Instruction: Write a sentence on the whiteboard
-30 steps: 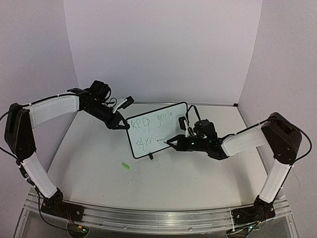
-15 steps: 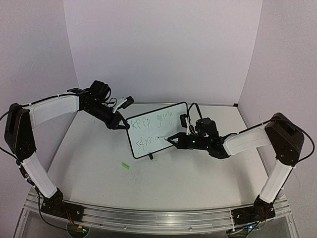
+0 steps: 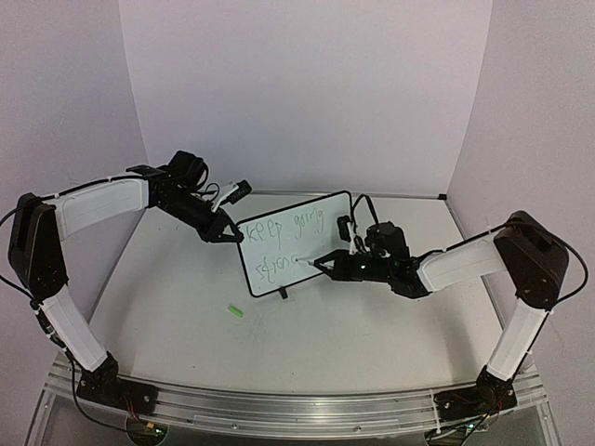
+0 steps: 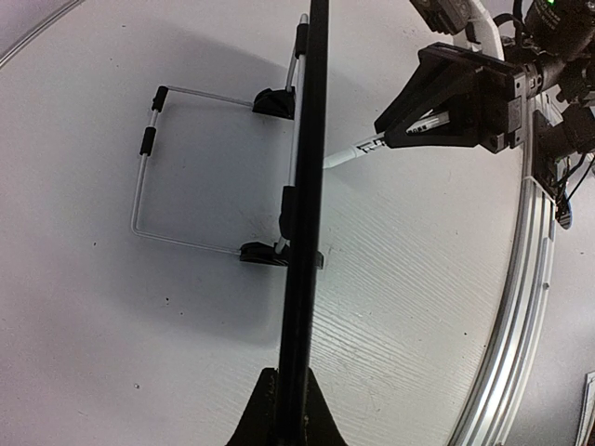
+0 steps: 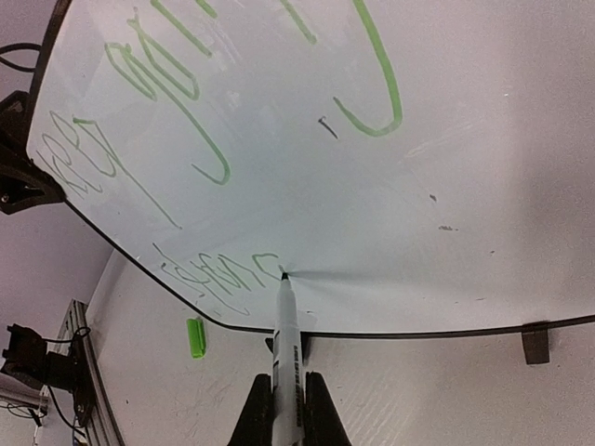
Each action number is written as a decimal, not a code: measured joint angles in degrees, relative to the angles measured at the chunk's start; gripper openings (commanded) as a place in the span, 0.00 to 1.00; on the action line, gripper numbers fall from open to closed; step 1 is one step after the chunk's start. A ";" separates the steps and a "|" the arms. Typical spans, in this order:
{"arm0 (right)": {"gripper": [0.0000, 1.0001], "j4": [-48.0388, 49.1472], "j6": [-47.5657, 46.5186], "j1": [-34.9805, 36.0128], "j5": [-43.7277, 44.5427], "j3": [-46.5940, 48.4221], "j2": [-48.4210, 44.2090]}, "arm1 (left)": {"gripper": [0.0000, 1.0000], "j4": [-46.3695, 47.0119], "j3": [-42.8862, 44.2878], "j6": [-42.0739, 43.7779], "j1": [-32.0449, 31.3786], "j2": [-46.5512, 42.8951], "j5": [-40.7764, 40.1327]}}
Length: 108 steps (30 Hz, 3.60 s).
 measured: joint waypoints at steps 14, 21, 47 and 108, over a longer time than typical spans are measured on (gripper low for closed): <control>0.00 -0.30 0.59 0.00 -2.86 0.00 4.79 | 0.00 0.00 0.00 0.00 0.00 0.02 0.00; 0.00 -0.26 0.64 0.00 -3.98 0.44 5.22 | 0.00 0.00 0.00 0.02 0.00 0.02 0.00; 0.00 3.96 1.91 -0.39 0.11 -3.75 -1.75 | 0.00 0.00 0.00 0.04 0.00 0.00 -0.02; 0.00 -15.75 -8.17 -0.81 4.24 -6.88 -26.63 | 0.36 0.04 -0.28 -1.36 -0.04 0.07 -4.71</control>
